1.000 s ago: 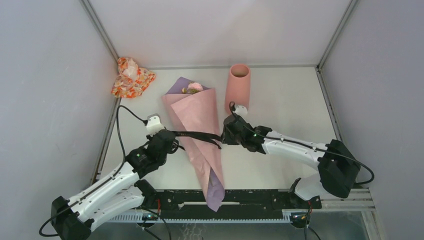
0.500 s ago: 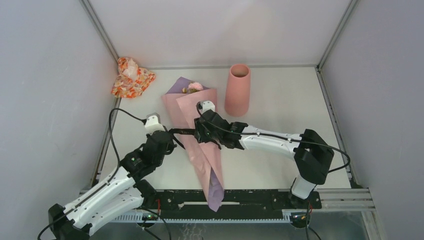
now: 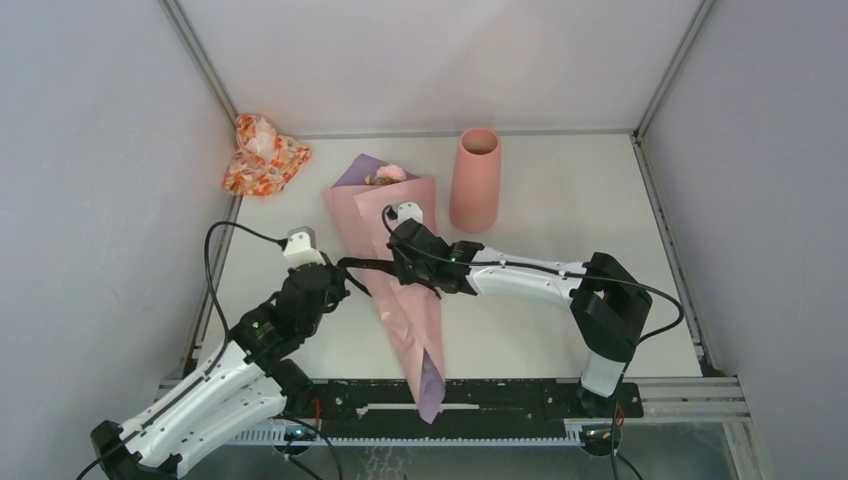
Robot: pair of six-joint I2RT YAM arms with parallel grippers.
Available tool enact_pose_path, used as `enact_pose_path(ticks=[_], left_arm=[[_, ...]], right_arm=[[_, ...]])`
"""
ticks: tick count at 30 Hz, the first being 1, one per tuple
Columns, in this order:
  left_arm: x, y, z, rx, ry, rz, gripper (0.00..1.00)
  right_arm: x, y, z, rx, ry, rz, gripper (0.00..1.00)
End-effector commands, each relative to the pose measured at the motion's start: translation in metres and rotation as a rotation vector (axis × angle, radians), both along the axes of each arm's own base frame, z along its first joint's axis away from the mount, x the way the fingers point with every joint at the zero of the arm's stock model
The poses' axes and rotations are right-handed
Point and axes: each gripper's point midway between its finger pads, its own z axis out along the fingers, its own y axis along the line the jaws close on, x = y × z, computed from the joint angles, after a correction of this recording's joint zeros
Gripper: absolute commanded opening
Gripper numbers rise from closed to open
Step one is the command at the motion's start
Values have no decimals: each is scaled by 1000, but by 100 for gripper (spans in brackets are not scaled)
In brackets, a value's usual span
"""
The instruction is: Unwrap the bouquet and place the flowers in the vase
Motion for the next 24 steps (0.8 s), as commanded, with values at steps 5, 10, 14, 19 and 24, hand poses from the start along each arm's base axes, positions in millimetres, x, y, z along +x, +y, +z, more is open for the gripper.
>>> enact_pose_path(ticks=[5, 10, 14, 19, 24], left_arm=[[-1, 29, 23, 14, -22, 154, 1], [-7, 47, 28, -4, -33, 248, 2], [-8, 50, 36, -22, -54, 255, 4], [-4, 37, 33, -29, -44, 201, 4], [0, 30, 27, -21, -29, 182, 4]], right_arm=[[24, -45, 20, -71, -53, -223, 3], [25, -80, 11, -94, -18, -326, 2], [27, -99, 5, -105, 5, -367, 2], [1, -50, 34, -29, -104, -132, 34], [-25, -9, 33, 2, -110, 11, 42]])
